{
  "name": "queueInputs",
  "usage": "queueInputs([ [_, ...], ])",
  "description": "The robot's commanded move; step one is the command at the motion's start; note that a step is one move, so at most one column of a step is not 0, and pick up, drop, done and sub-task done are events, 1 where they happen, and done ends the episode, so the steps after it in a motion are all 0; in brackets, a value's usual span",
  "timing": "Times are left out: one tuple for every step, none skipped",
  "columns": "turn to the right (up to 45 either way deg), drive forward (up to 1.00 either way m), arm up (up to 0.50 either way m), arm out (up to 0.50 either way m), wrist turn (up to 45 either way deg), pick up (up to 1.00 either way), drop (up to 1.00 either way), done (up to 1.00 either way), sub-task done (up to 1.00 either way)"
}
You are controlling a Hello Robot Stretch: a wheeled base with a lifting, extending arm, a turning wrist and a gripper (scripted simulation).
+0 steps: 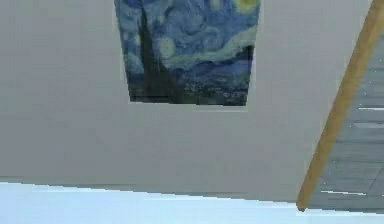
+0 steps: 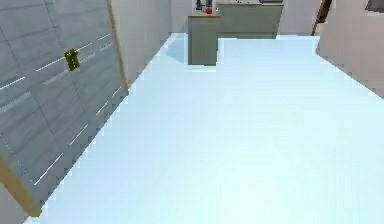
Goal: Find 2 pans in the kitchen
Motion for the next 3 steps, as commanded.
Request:
queueInputs([
  [-45.0,0.00,0.00,0.00,0.0,0.00,0.00,0.00,0.00],
  [-3.0,0.00,0.00,0.00,0.0,0.00,0.00,0.00,0.00],
  [0.0,0.45,0.00,0.00,0.0,0.00,0.00,0.00,0.00],
])
